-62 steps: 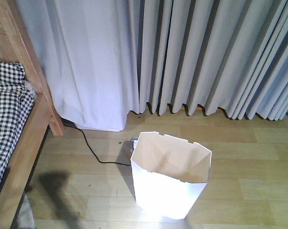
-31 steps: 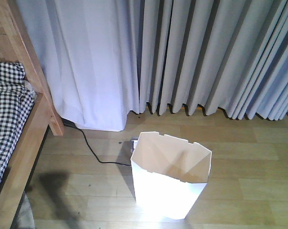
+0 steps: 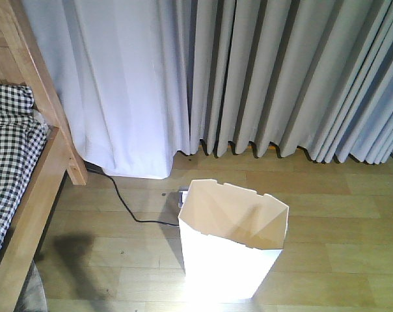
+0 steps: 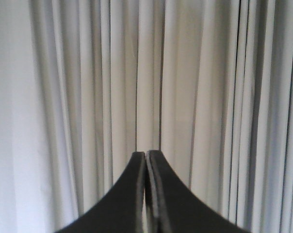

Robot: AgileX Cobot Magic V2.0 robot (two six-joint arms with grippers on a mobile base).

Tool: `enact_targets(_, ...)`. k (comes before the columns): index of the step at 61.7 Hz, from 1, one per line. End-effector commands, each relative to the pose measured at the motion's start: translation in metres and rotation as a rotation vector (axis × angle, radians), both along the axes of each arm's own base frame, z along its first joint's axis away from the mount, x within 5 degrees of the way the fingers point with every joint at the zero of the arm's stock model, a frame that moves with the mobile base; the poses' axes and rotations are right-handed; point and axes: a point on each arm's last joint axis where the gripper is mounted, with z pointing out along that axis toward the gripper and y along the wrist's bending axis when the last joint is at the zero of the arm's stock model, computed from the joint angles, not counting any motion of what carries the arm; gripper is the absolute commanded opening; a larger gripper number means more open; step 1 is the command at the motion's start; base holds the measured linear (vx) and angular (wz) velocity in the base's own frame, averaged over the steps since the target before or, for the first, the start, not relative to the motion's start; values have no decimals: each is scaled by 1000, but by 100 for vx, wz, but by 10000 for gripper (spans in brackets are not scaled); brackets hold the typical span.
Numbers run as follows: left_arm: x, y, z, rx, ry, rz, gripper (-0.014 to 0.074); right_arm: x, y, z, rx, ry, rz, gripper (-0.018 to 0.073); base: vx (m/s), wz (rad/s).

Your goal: Move trash bin to bedside with robot

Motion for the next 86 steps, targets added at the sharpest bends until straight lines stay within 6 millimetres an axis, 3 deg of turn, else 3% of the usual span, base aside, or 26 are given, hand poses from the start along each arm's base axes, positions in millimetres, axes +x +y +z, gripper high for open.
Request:
enact_targets(1, 0, 0, 3, -9, -67, 4, -6, 0, 3, 11, -54, -42, 22, -9, 0, 0)
enact_targets(11, 0, 0, 3, -9, -67, 4, -6, -1, 10, 12, -111, -61, 87, -9, 0, 0)
enact_targets(17, 0, 0, 3, -9, -67, 4, -6, 0, 13, 4, -123, 26, 116, -9, 0, 0)
enact_targets(28, 0, 0, 3, -9, -67, 4, -6, 1, 4, -9, 12, 169, -33, -9, 0, 0)
enact_targets(46, 0, 0, 3, -9, -67, 4, -6, 2, 2, -47, -49, -8, -44, -9, 0, 0)
enact_targets(58, 0, 0, 3, -9, -67, 4, -6, 1, 7, -50, -176, 28, 13, -9, 0, 0)
enact_targets(86, 0, 0, 3, -9, -67, 4, -6, 1, 7, -52, -36, 43, 28, -9, 0, 0)
